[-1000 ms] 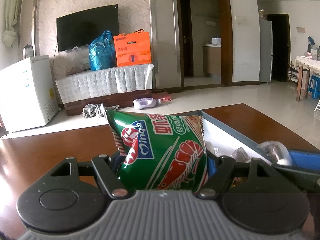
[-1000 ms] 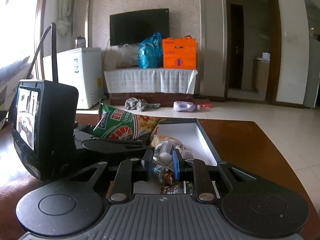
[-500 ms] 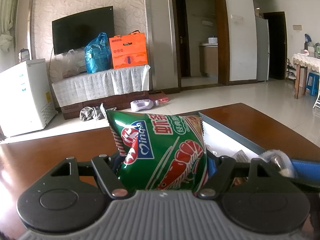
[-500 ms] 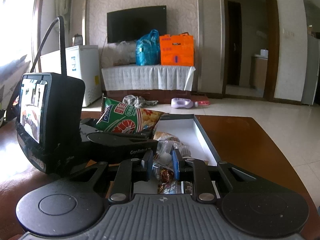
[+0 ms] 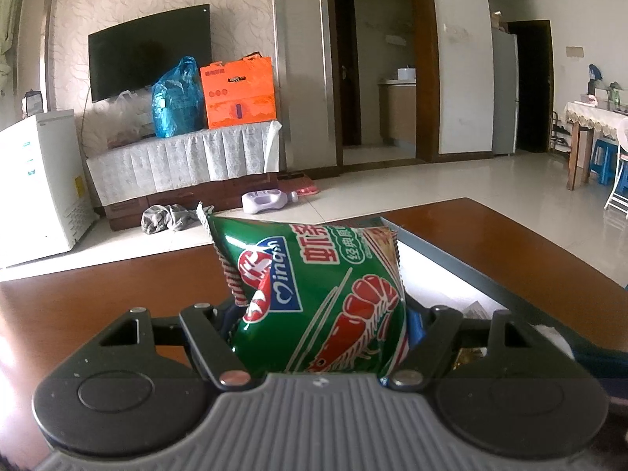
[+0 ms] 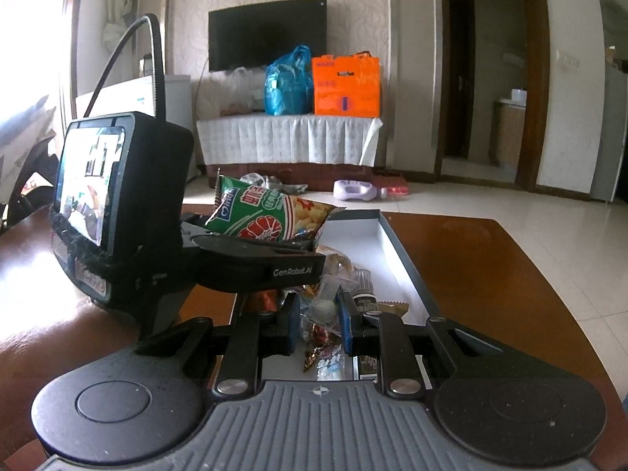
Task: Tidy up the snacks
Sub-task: 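Lower both grippers into the grey box with the bag and candy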
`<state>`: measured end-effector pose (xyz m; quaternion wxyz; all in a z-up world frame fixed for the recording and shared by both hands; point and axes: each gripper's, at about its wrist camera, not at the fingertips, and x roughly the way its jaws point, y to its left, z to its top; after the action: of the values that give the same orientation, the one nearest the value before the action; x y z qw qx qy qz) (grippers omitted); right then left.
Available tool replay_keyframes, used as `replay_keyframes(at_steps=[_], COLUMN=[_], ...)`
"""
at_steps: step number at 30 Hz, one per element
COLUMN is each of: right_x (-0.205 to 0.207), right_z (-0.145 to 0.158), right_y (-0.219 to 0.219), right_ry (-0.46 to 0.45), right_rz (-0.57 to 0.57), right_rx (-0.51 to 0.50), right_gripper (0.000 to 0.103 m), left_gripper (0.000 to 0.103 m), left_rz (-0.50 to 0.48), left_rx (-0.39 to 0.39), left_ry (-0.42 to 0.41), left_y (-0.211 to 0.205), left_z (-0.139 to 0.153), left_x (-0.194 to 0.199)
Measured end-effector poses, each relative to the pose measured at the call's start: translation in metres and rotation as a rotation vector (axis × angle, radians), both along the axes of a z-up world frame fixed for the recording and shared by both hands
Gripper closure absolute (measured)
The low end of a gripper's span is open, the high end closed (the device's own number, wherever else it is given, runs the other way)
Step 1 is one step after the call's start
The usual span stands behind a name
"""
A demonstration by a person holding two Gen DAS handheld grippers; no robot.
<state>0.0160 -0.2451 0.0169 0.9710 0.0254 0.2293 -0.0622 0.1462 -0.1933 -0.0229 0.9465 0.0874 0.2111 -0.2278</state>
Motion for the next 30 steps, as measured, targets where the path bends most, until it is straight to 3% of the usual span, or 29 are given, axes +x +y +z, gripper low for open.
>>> replay_keyframes(at_steps=[30], right_x=[0.027], right_z=[-0.018], right_y=[0.001], right_ry=[0.080], right_rz=[0.003], right_rx=[0.022], right_gripper=[0.081], left_gripper=[0.027], left_rz=[-0.061], left_rx=[-0.041], left_ry=[0.026], left_y=[-0.002], left_z=[-0.010], left_x=[0.040])
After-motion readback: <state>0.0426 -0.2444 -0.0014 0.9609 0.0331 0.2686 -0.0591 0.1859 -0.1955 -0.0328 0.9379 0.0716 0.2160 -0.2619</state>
